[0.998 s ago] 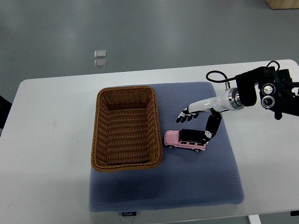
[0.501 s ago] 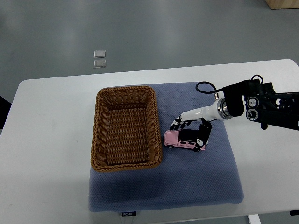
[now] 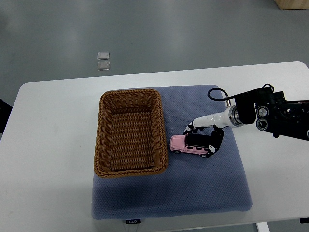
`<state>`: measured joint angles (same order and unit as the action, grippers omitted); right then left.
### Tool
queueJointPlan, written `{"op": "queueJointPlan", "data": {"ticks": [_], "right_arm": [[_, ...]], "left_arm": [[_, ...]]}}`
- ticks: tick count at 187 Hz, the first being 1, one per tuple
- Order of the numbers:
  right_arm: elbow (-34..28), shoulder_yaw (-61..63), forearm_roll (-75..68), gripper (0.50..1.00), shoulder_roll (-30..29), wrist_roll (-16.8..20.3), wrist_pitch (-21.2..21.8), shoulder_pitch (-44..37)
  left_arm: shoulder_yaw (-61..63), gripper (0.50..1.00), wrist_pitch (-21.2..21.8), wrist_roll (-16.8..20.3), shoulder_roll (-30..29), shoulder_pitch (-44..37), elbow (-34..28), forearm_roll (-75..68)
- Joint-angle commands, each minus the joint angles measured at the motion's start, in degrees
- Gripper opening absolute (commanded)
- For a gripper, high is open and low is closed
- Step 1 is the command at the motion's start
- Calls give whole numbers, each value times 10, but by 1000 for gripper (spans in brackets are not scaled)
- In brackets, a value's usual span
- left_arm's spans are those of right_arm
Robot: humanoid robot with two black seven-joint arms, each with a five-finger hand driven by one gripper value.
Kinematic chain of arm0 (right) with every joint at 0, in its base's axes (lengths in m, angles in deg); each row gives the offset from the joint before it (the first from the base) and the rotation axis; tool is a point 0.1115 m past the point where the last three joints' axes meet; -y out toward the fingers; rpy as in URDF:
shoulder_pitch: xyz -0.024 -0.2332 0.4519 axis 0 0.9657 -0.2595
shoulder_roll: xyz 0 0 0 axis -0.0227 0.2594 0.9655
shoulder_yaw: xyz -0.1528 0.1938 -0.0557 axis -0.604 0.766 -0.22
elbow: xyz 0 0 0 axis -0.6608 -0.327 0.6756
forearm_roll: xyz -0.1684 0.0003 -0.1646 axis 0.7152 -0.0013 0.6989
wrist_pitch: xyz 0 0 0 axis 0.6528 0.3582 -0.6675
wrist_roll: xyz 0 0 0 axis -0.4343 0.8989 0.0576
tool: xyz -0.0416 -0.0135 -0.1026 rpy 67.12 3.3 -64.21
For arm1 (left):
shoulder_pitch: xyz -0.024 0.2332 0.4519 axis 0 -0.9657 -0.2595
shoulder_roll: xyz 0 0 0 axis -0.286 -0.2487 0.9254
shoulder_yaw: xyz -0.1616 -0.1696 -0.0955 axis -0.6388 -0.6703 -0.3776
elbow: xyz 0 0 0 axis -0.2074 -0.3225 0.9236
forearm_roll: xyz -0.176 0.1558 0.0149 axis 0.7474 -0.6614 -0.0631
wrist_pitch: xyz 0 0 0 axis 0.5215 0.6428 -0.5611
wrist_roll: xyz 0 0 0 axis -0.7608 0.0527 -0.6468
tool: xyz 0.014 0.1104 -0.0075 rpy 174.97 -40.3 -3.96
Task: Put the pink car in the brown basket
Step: 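Lower the right hand onto the pink SUV and close fingers around it, then lift the pink SUV with the right hand toward the basket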
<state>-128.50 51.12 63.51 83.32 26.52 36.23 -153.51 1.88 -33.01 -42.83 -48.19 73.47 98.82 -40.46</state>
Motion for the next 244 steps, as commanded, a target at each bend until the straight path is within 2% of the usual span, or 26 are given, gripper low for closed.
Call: {"op": "queueJointPlan", "data": {"ticks": [1,32,49,55,56,57,58,60,244], "right_arm": [[0,0,6,811,-1,0,0,7],[0,0,12,740,-3,0,1,9],[0,0,13,613,-2,0,5,7],[0,0,13,552,-2,0,8,7],[-1,0,13,529,-1,0,9,7],[-1,0,13,529,-1,0,9,7],[-1,0,13,507,-1,0,9,7],[-1,0,14,500,-1,0,9,7],[12,32,3,500,38,-5,18,-27]], "left_arm": [[0,1000,0,0,0,0,0,0],[0,1000,0,0,0,0,0,0],[0,1000,0,0,0,0,0,0],[0,1000,0,0,0,0,0,0],[0,1000,0,0,0,0,0,0],[0,1000,0,0,0,0,0,0],[0,1000,0,0,0,0,0,0],[0,1000,0,0,0,0,0,0],[0,1000,0,0,0,0,0,0]]}}
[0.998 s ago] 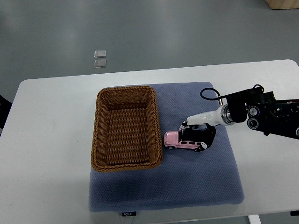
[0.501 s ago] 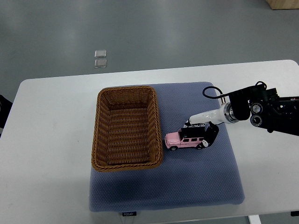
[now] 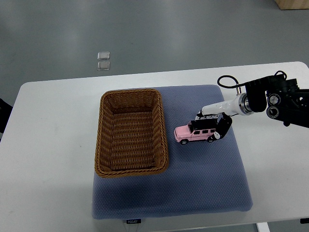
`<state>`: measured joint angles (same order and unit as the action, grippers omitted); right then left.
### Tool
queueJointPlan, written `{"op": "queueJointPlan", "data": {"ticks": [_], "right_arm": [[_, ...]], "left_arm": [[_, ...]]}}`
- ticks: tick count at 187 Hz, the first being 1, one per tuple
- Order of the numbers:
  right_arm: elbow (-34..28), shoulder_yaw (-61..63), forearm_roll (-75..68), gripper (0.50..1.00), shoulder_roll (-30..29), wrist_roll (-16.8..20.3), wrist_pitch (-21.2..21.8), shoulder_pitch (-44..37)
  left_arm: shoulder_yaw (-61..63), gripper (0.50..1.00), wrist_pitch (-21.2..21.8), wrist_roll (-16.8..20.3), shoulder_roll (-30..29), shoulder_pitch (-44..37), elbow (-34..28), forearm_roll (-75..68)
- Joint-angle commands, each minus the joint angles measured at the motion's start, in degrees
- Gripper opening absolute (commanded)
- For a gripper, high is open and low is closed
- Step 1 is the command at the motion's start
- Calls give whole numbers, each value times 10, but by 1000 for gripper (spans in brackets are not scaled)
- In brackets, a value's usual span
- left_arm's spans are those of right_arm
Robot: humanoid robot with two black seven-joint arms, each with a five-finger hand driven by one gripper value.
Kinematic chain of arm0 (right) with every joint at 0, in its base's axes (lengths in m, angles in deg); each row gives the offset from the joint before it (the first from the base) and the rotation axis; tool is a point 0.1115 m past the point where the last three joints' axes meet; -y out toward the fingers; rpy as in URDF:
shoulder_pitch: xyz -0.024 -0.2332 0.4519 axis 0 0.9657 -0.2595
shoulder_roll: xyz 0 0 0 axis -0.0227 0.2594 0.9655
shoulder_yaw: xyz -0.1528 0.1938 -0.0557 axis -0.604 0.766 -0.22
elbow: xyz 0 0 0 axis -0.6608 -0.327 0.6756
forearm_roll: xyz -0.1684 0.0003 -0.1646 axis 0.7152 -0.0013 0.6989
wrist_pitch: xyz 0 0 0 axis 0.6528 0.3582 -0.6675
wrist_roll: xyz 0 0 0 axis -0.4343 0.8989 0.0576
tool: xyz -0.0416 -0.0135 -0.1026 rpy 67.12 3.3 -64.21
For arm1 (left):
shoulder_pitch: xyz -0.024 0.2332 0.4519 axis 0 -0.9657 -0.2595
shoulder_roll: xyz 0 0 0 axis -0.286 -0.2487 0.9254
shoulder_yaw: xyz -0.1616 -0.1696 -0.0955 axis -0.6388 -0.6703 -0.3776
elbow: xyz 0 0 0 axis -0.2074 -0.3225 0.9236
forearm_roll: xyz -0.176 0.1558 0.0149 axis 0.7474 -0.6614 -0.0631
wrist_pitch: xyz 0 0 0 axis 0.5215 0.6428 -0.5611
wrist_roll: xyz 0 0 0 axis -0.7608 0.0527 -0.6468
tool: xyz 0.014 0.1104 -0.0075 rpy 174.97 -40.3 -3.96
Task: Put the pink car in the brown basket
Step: 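Lift the pink SUV with the right hand toward the basket, then lower the pink SUV into the wicker basket with the right hand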
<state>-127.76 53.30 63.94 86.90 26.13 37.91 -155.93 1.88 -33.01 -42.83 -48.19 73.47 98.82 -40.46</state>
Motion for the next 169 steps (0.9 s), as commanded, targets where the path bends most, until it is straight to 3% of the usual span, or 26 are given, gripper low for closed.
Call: {"op": "queueJointPlan", "data": {"ticks": [1,125,169], "right_arm": [[5,10,-1,500,2,-1,2,-3],[28,46,-2,500,6,1,2,-83],[40,47,-1,500,-66,0,-3,-115]], "left_arm": [[0,1000,0,0,0,0,0,0],[0,1000,0,0,0,0,0,0],[0,1000,0,0,0,0,0,0]]}}
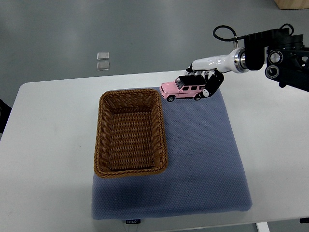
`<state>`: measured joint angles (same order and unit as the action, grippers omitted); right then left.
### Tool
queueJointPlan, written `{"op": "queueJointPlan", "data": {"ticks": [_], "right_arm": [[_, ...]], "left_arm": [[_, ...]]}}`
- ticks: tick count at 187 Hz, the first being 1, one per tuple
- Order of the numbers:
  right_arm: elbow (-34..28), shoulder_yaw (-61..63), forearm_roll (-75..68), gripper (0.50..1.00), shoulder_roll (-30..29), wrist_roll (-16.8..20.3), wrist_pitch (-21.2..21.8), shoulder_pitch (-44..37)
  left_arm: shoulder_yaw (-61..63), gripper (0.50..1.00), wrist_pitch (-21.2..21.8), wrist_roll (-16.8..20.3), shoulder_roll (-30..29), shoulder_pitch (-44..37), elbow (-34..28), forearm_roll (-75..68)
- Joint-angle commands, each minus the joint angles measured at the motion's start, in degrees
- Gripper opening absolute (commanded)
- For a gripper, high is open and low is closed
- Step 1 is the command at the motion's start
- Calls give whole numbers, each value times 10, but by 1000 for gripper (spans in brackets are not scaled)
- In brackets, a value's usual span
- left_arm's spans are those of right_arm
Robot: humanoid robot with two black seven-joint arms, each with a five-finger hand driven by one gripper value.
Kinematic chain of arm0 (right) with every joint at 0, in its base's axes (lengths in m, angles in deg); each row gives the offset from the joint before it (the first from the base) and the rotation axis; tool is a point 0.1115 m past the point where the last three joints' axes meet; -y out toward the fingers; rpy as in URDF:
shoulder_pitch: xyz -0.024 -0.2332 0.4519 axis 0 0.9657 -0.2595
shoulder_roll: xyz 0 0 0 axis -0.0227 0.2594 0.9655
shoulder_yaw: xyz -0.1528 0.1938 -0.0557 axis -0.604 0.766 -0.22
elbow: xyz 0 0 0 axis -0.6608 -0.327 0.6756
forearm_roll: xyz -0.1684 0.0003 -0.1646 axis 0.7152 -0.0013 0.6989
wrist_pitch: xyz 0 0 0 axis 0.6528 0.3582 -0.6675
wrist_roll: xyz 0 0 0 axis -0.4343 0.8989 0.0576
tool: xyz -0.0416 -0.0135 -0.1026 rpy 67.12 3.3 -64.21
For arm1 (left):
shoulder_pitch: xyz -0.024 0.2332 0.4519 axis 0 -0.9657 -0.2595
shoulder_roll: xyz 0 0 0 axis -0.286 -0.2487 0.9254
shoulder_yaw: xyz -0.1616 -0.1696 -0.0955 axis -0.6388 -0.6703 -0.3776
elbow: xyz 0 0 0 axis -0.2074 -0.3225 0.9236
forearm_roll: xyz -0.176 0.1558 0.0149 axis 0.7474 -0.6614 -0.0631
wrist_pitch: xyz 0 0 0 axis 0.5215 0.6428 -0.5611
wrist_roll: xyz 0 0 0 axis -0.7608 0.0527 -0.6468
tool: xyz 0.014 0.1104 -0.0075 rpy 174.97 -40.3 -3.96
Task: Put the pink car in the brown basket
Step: 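Lower the pink SUV into the wicker basket with the right hand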
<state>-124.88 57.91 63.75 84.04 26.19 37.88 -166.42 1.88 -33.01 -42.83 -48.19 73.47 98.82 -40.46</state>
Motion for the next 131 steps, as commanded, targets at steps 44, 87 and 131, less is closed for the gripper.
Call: {"op": "queueJointPlan", "data": {"ticks": [44,87,131], "right_arm": [[59,3,3,500,-143,1,-9,-9],[132,2,11,500,-222,2,-9,9],[171,2,13,500,-261,2,-17,41]], "left_arm": [[0,1000,0,0,0,0,0,0],[0,1000,0,0,0,0,0,0],[0,1000,0,0,0,0,0,0]]}}
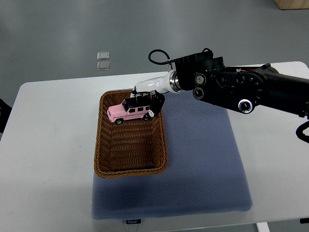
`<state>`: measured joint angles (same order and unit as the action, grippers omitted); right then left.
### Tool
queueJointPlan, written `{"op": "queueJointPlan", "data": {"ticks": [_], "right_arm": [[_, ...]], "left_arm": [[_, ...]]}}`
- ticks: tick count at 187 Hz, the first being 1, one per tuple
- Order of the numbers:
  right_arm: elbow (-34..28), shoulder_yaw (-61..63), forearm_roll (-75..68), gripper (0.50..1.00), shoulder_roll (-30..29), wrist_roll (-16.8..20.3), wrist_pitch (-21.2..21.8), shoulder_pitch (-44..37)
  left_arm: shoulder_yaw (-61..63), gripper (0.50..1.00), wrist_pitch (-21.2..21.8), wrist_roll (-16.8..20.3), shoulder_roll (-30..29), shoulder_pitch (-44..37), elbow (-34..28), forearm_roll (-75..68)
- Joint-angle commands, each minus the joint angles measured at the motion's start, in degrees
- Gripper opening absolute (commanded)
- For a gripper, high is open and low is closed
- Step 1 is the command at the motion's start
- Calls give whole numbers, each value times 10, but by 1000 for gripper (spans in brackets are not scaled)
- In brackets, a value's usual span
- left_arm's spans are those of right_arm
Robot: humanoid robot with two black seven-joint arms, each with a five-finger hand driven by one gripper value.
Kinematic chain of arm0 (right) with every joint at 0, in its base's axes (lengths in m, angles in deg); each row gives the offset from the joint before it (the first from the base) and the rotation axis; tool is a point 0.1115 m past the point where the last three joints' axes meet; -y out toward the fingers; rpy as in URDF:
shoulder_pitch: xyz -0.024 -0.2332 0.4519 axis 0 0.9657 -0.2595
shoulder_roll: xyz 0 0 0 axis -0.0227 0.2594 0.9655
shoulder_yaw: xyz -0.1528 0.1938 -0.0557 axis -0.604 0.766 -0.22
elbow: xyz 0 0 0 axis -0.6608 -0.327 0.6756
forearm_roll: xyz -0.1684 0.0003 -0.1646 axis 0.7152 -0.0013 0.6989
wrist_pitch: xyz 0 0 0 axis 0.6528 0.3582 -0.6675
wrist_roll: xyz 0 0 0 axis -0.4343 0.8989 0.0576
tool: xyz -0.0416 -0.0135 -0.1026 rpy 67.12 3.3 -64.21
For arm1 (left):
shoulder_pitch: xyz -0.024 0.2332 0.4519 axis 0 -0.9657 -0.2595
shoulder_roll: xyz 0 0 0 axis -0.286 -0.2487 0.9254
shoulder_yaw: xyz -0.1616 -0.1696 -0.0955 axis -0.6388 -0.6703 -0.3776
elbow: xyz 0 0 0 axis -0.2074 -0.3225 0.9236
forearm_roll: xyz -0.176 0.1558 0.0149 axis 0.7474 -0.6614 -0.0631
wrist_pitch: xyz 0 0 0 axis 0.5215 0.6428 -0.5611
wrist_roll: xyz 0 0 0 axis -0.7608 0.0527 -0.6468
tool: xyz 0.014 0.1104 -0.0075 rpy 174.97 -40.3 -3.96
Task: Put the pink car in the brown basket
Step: 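Lower the pink SUV into the wicker basket with the right hand, then open the right hand and withdraw it from the basket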
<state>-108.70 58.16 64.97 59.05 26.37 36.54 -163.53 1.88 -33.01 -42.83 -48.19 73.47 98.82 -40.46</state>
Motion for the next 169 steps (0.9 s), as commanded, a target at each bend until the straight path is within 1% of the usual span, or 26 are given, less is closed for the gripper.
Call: {"op": "queueJointPlan", "data": {"ticks": [1,77,78,79,80,81,83,116,130,131,136,137,138,139,140,143,147,154,169], "right_arm": [[9,0,1,500,-11,0,-4,12],[9,-3,1,500,-24,-2,-27,33],[9,-3,1,513,-24,-3,-27,33],[9,-3,1,513,-24,-3,-27,33],[9,-3,1,527,-25,-3,-28,33],[9,-3,1,527,-25,-3,-28,33],[9,-3,1,543,-26,-3,-28,34],[9,-4,1,554,-31,-3,-31,40],[10,-5,1,623,-31,-4,-40,43],[10,-6,1,635,-31,-4,-41,42],[10,-5,1,658,-31,-4,-42,42],[10,-6,1,672,-31,-4,-42,43],[10,-6,1,672,-31,-4,-42,43],[10,-5,1,684,-31,-4,-42,43],[10,-5,1,684,-31,-4,-42,43],[10,-5,1,707,-31,-4,-43,43],[10,-5,1,721,-31,-4,-43,43],[10,-5,1,727,-31,-4,-44,43],[10,-5,1,776,-31,-4,-46,43]], "left_arm": [[0,1000,0,0,0,0,0,0],[0,1000,0,0,0,0,0,0],[0,1000,0,0,0,0,0,0],[0,1000,0,0,0,0,0,0],[0,1000,0,0,0,0,0,0],[0,1000,0,0,0,0,0,0],[0,1000,0,0,0,0,0,0],[0,1000,0,0,0,0,0,0],[0,1000,0,0,0,0,0,0],[0,1000,0,0,0,0,0,0],[0,1000,0,0,0,0,0,0],[0,1000,0,0,0,0,0,0],[0,1000,0,0,0,0,0,0],[0,1000,0,0,0,0,0,0],[0,1000,0,0,0,0,0,0],[0,1000,0,0,0,0,0,0],[0,1000,0,0,0,0,0,0],[0,1000,0,0,0,0,0,0],[0,1000,0,0,0,0,0,0]]}}
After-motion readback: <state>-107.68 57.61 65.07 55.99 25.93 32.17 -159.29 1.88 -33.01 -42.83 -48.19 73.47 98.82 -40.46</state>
